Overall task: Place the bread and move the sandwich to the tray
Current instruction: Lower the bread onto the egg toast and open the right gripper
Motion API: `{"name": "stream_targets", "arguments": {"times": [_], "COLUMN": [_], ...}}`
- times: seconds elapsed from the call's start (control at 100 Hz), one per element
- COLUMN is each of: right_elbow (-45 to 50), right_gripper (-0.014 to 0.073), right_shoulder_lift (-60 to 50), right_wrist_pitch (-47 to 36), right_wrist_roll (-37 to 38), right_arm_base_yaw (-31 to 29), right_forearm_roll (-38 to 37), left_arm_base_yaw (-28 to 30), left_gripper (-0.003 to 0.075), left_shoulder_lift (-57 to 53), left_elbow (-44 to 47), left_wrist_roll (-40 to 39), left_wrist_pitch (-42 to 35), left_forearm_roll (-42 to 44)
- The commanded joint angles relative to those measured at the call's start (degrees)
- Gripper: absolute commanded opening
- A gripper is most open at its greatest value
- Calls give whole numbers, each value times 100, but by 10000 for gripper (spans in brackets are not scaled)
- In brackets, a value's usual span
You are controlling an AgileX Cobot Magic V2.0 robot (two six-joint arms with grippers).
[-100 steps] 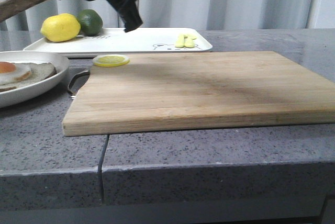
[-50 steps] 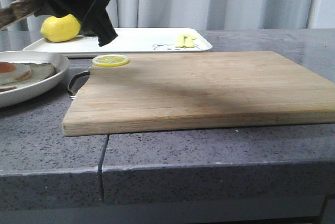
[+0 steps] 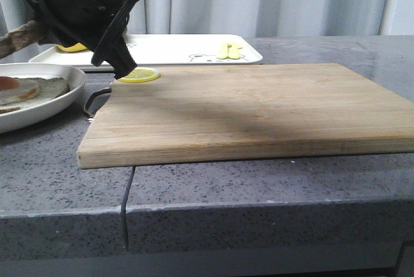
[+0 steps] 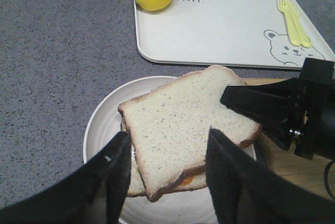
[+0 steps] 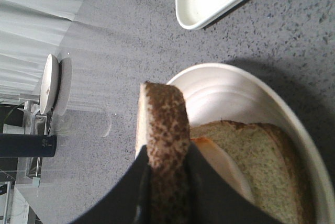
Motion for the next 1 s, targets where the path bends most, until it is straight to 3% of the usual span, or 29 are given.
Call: {"name": "stream_targets", "arguments": {"times": [0.0, 0.71, 0.99], "right_elbow": [-216, -216, -210], "right_gripper": [-60, -52, 117], "right_shoulder_lift": [-321, -321, -321], "right_wrist_pitch": [119, 240, 240], "right_wrist_roll": [-78, -104, -235], "right_arm_base_yaw": [-10, 44, 44], "right_forearm_roll": [254, 95, 26], "left_arm_base_yaw": [-43, -43, -43], "left_gripper": [315, 315, 315], "left_shoulder_lift": [1, 1, 1], "left_elbow": [-210, -210, -210], "left_wrist_roll": [13, 13, 13], "left_wrist_pitch": [-359, -359, -359], "left_forearm_roll": [-94, -114, -112]}}
